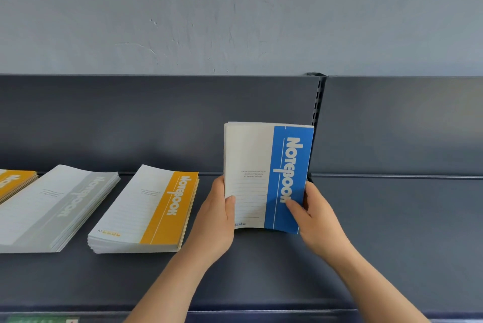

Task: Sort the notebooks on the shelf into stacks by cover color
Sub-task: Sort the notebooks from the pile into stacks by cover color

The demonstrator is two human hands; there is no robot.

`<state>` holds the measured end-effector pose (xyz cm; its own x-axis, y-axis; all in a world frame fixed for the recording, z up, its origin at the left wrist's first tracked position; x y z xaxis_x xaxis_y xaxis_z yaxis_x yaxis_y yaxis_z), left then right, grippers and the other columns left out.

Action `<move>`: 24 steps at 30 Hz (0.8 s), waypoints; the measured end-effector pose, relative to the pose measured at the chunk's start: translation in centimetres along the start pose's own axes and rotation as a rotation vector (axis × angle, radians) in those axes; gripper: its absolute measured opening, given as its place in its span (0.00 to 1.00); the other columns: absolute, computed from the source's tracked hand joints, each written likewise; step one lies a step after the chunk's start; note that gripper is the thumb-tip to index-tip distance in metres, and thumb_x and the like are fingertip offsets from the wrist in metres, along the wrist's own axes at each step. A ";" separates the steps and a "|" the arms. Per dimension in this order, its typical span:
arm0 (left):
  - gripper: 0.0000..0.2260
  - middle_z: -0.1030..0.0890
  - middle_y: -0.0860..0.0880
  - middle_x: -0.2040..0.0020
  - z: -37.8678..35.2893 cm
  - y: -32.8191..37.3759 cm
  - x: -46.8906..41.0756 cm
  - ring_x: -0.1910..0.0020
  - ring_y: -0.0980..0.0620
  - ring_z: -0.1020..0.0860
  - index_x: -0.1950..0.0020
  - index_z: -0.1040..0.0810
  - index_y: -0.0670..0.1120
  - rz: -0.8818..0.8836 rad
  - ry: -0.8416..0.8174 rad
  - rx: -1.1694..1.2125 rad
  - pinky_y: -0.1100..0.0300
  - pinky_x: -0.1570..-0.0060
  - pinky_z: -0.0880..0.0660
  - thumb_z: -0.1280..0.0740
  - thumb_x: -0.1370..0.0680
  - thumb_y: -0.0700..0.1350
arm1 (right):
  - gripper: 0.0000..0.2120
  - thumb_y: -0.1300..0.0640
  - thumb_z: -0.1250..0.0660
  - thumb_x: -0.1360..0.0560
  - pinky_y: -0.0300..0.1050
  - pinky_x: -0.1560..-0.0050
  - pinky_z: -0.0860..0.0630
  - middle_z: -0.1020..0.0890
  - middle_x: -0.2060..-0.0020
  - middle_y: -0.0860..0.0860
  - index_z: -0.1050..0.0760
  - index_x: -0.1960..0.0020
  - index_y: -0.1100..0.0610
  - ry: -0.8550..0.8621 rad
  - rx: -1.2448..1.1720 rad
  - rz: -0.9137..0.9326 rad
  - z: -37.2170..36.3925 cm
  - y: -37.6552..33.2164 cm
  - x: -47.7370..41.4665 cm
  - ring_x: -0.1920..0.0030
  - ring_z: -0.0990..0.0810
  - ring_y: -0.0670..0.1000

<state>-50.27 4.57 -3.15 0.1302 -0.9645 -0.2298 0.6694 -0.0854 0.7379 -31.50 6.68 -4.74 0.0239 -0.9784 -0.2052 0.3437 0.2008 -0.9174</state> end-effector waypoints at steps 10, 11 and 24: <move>0.14 0.25 0.53 0.36 -1.1 -1.2 -1.1 0.48 0.58 0.29 0.33 0.29 0.53 0.086 0.034 0.001 0.72 0.66 0.32 0.39 0.19 0.49 | 0.07 0.60 0.36 0.24 0.47 0.52 0.20 0.18 0.53 0.44 0.26 0.49 0.50 0.011 0.038 -0.196 0.9 1.0 -1.0 0.54 0.18 0.46; 0.14 0.25 0.53 0.36 -1.3 -1.3 -1.2 0.49 0.58 0.29 0.34 0.28 0.52 0.096 0.029 -0.013 0.73 0.67 0.32 0.39 0.19 0.49 | 0.06 0.61 0.36 0.24 0.46 0.53 0.20 0.18 0.54 0.44 0.26 0.50 0.52 0.007 0.062 -0.210 0.7 1.3 -1.0 0.55 0.18 0.46; 0.11 0.23 0.47 0.40 -3.7 -2.8 -1.9 0.47 0.50 0.23 0.39 0.26 0.44 0.247 -0.085 -0.160 0.66 0.58 0.27 0.41 0.18 0.46 | 0.07 0.54 0.37 0.24 0.44 0.60 0.23 0.21 0.52 0.52 0.28 0.53 0.57 -0.045 0.425 -0.325 -0.6 5.6 -2.5 0.53 0.21 0.51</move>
<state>-49.68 7.53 -7.11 0.2466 -0.9691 0.0030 0.7329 0.1885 0.6537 -30.20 10.27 -9.59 -0.1100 -0.9899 0.0900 0.6893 -0.1412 -0.7106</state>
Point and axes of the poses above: each hand's wrist, its own x-axis away from the middle knuckle, its own z-axis out of the back of the hand, y = z × x, the point moved 6 cm from there along -x, towards the middle knuckle
